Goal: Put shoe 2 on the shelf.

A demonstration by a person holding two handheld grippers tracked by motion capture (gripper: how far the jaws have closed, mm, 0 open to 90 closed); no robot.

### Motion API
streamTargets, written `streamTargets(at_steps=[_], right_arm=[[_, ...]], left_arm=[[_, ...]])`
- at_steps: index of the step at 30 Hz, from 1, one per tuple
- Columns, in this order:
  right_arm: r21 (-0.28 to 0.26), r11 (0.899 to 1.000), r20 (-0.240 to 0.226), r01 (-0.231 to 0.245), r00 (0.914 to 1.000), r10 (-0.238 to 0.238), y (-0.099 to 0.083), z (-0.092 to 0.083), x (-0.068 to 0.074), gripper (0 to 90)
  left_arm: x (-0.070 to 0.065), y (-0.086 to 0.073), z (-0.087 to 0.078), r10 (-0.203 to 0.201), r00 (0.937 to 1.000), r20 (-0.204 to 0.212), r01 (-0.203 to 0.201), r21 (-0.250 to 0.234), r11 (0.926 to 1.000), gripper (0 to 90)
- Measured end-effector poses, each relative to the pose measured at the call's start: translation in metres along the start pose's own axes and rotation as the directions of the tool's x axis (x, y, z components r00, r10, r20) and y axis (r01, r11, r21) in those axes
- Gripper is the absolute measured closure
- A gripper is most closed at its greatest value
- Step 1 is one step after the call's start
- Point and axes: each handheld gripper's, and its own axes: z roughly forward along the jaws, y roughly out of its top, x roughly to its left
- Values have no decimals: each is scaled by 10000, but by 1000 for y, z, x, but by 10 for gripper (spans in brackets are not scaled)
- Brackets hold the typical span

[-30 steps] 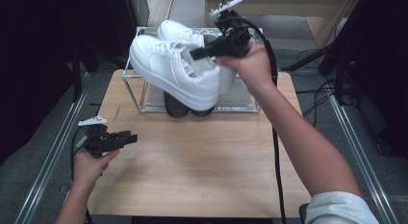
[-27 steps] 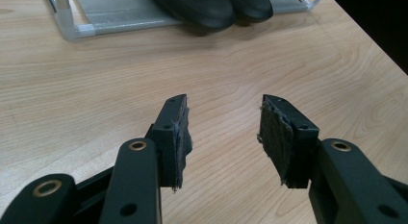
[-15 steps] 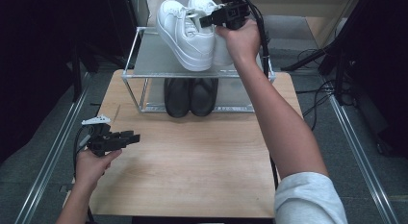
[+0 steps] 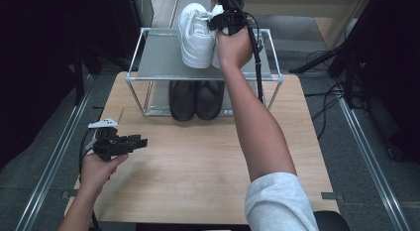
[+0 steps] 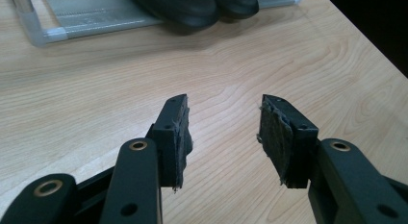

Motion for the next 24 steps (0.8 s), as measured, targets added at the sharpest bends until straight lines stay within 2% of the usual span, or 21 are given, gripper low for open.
streamTargets(at_steps=[3,7,12,14,24], right_arm=[[136,9999,434,-52,9990,46,-4,10,2,770],[373,9993,763,-26,9971,-2,-8,22,7,767],[784,9968,783,-151,9969,90,-17,37,11,758],[832,9965,987,87,9950,-169,-18,38,17,755],[946,9955,1246,74,9920,-193,-19,41,25,712]], left_arm=[[0,1,1,-1,10000,-1,1,-49,10000,540],[-1,1,2,81,10000,31,-81,-21,10000,540],[0,1,3,43,10000,83,-43,-24,10000,538],[0,1,4,123,9999,57,-123,30,9999,538],[-3,2,5,143,9998,155,-143,44,9999,537]])
